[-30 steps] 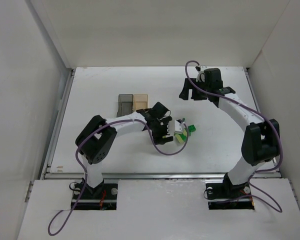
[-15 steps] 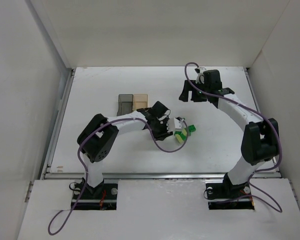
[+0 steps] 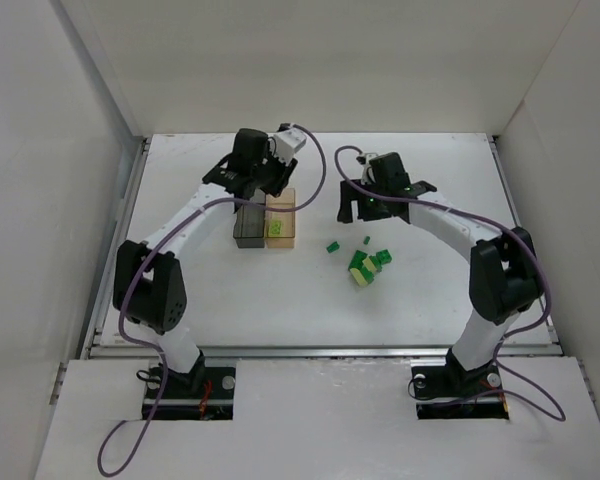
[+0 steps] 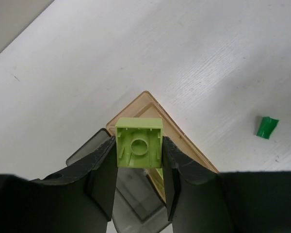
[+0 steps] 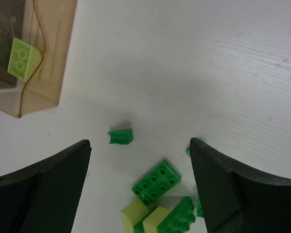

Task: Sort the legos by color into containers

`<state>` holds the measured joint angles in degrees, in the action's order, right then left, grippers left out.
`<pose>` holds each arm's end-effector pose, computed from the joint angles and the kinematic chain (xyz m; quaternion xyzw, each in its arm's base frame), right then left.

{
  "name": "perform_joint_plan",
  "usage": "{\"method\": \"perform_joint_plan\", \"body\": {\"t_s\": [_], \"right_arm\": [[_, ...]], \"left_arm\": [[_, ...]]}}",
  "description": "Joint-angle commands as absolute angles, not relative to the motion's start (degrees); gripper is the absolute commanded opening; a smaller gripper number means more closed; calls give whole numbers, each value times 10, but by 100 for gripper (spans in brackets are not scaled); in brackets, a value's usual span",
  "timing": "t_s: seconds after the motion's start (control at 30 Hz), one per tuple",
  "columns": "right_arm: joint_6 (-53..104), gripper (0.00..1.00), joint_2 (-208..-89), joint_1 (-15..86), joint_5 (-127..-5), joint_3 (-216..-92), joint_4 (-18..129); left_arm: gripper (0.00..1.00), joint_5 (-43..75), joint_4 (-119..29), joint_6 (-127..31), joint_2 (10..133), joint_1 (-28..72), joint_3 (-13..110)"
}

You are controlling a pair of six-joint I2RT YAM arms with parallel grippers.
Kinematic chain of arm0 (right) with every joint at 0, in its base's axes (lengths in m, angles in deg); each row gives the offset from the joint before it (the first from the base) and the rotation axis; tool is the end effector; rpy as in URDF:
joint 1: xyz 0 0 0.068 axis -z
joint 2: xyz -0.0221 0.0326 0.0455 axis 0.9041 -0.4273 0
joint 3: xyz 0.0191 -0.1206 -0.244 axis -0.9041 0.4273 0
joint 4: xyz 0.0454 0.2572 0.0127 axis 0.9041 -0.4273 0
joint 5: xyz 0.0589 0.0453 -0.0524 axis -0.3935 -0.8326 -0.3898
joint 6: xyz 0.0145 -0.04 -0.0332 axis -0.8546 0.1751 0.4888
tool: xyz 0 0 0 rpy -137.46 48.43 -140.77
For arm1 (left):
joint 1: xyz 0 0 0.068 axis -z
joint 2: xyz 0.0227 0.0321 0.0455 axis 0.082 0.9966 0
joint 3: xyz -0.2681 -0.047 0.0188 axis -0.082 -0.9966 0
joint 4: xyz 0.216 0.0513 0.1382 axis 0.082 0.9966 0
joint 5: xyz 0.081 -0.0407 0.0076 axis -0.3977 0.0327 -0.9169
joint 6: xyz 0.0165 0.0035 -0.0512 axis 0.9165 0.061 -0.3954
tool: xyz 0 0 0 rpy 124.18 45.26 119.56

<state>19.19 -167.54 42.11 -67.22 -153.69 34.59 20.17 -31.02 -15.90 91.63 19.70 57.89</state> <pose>0.3568 0.1548 0.2465 -0.1048 0.9197 0.1858 0.3295 0.3576 -0.1707 0.3258 0.3720 0.7600 -0.1112 0.5212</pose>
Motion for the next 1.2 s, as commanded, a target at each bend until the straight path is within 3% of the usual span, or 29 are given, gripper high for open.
{"method": "perform_joint_plan", "body": {"t_s": [0.0,0.17,0.33,0.4,0.47,0.5,0.6,0.63,0.83,0.97,1.17], "right_arm": [[176,88,-1677,382,-645,-1560,334],[119,88,-1690,350,-624,-1572,328],[97,83,-1700,325,-592,-1559,331],[91,83,-1700,325,-605,-1543,353],[91,83,-1695,325,-611,-1532,364],[86,83,-1695,325,-611,-1532,364],[86,83,-1690,325,-611,-1537,358],[86,83,-1690,325,-616,-1542,353],[20,82,-1678,346,-616,-1537,347],[-129,79,-1673,364,-616,-1514,379],[-281,74,-1704,350,-564,-1533,314]], "left_arm": [[0,146,-307,-188,971,213,597],[0,140,-312,-188,1020,203,602],[8,119,-323,-193,1013,203,579],[16,126,-323,-200,1006,208,567],[30,126,-323,-200,1001,208,550],[52,126,-323,-207,995,208,550],[80,131,-301,-219,979,213,559],[100,131,-293,-219,979,213,564],[100,96,-269,-244,899,213,585],[100,25,-274,-281,820,213,557],[100,-199,-324,-381,709,258,461]]}}
